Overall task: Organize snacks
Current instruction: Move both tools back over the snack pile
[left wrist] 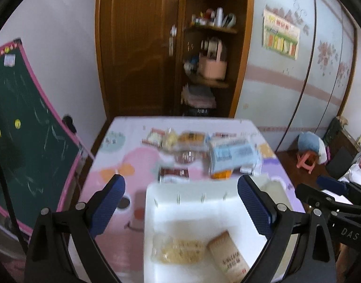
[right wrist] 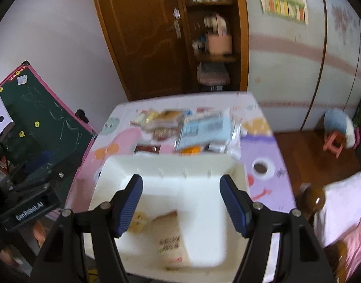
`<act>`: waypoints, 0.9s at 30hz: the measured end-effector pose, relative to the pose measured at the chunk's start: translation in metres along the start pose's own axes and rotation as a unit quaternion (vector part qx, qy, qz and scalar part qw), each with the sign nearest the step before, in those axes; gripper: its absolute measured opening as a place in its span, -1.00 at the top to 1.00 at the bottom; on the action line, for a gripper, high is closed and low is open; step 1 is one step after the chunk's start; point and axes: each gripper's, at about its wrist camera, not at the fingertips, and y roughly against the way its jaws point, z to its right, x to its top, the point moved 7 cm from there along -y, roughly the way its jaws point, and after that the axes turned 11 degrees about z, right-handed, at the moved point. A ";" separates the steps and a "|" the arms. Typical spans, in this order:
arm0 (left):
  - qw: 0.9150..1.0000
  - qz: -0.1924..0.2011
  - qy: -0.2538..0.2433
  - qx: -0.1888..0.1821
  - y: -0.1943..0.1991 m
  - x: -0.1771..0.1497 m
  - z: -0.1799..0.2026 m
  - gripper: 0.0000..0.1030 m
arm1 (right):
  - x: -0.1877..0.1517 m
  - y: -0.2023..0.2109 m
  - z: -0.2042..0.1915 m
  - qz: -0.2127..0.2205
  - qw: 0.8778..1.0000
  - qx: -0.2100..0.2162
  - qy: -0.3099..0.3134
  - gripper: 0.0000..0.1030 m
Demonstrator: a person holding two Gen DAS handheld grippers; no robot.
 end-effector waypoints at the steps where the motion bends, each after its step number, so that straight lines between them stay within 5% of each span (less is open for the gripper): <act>1: 1.000 0.006 -0.001 -0.006 0.000 0.008 0.000 -0.86 | 0.007 0.002 0.000 0.014 1.000 -0.002 0.008 -0.33; 5: 0.999 0.027 -0.008 -0.029 0.004 0.047 0.001 -0.86 | 0.037 0.006 -0.003 0.058 0.997 0.011 0.040 -0.33; 12: 0.999 0.037 -0.020 -0.007 -0.001 0.114 -0.011 -0.86 | 0.093 0.014 0.008 0.111 0.991 0.014 0.075 -0.33; 19: 0.999 0.027 -0.016 0.011 -0.024 0.165 -0.027 -0.87 | 0.146 0.001 0.037 0.089 0.994 0.011 0.065 -0.33; 27: 0.998 -0.036 -0.048 0.016 -0.100 0.168 -0.022 -0.86 | 0.175 -0.048 0.061 0.071 0.995 -0.012 0.069 -0.48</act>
